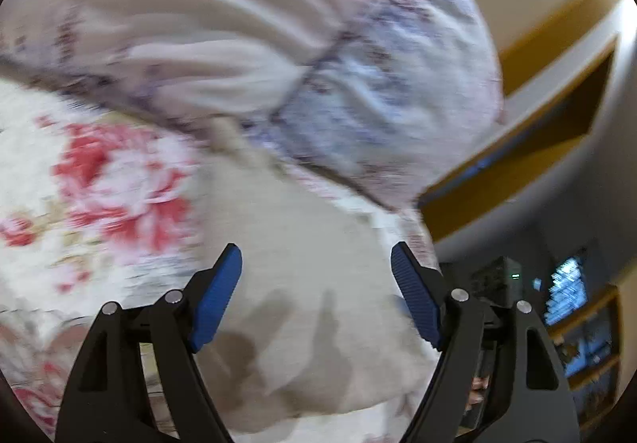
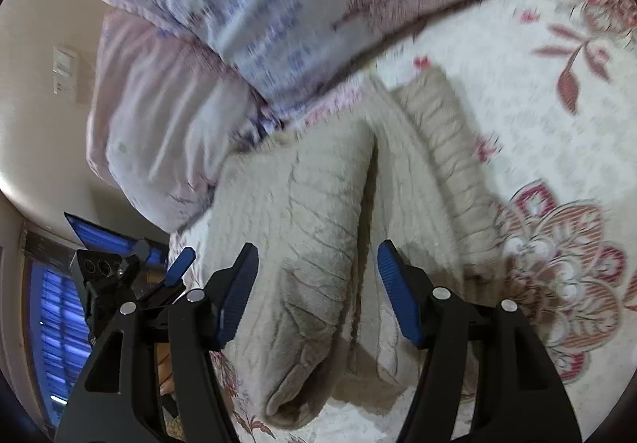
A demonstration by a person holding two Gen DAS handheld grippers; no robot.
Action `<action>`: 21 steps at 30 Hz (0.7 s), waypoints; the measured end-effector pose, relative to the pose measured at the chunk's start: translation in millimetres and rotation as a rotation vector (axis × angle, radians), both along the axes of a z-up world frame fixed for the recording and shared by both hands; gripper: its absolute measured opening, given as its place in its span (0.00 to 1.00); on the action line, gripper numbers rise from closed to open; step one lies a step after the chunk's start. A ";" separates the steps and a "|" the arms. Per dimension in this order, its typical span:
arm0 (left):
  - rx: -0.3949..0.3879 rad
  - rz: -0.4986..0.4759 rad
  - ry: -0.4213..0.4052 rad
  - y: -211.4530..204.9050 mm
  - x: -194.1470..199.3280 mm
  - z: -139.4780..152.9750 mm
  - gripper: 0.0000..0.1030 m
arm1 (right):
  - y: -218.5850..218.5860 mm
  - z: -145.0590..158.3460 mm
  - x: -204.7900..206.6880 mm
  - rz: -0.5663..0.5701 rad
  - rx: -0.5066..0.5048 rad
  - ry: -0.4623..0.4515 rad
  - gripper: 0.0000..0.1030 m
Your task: Fold small clothes
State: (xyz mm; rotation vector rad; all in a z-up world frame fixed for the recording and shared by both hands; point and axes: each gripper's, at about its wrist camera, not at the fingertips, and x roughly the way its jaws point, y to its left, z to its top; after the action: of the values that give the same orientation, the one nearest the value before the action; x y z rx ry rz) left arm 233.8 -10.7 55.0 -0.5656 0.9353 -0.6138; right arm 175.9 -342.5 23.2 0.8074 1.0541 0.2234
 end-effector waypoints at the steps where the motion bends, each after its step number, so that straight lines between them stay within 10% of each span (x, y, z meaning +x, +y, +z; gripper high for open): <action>1: 0.016 0.015 0.018 6.3 0.0 -6.1 0.75 | 3.6 -4.7 3.4 0.015 0.013 0.012 0.63; 16: -0.017 -0.047 0.150 -0.4 5.6 -57.4 0.74 | 15.0 -26.3 32.0 0.015 0.046 -0.007 0.49; 21: -0.034 -0.059 0.167 -4.7 5.2 -59.5 0.75 | 24.1 -14.5 37.7 0.026 -0.025 -0.057 0.19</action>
State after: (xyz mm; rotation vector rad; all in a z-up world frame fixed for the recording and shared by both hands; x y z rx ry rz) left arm 239.1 -15.4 -4.5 -0.6281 1.1036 -0.6438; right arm 213.7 -318.5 8.7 0.7611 1.0122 0.2530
